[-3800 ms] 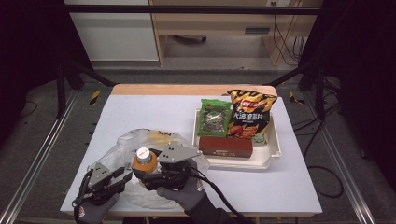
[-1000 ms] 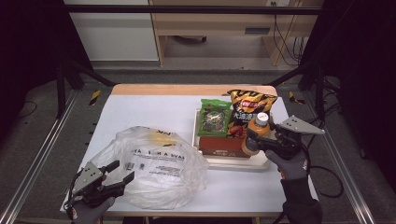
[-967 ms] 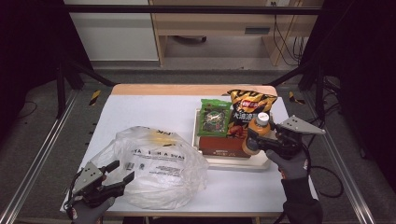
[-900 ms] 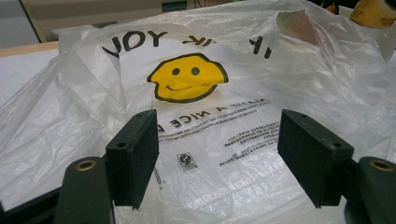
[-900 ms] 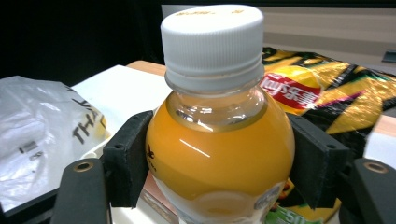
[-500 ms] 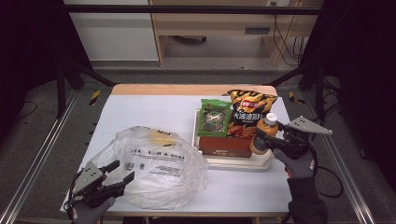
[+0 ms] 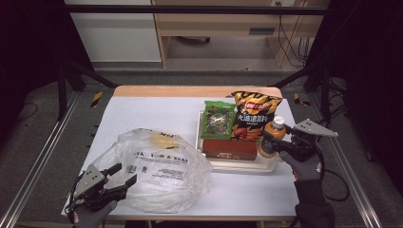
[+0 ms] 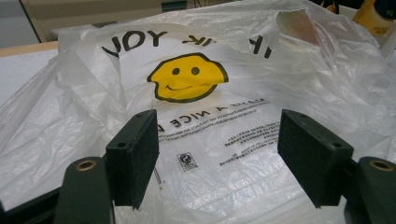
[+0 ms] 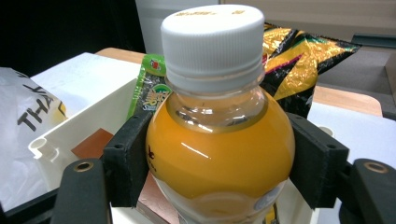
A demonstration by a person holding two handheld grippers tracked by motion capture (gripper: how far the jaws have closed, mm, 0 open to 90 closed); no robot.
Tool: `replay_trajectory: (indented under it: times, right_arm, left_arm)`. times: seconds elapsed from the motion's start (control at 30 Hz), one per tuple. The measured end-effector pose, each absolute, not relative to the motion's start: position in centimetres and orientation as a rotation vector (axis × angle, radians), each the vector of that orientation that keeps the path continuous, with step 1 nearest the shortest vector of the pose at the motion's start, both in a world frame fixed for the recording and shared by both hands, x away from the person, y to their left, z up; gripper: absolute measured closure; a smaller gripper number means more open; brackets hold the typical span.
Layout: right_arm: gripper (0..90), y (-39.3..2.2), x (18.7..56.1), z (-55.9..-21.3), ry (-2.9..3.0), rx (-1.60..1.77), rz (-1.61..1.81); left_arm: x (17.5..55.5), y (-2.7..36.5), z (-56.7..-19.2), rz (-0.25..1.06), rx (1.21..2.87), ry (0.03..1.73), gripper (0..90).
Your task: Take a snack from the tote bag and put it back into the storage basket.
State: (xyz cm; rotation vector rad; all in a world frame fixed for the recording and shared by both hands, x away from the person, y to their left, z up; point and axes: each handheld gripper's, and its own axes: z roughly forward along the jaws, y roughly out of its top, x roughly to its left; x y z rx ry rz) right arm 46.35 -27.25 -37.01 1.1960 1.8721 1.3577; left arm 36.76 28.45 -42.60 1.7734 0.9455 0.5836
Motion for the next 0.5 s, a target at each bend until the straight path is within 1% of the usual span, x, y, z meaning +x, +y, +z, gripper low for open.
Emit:
replay_trajectory:
  times: [0.5]
  right_arm:
    - [30.3, -27.5, 46.9, -38.4, 1.889, 1.23, 1.305]
  left_arm:
    - [36.8, 28.5, -42.6, 0.584, 1.77, 0.946, 28.7]
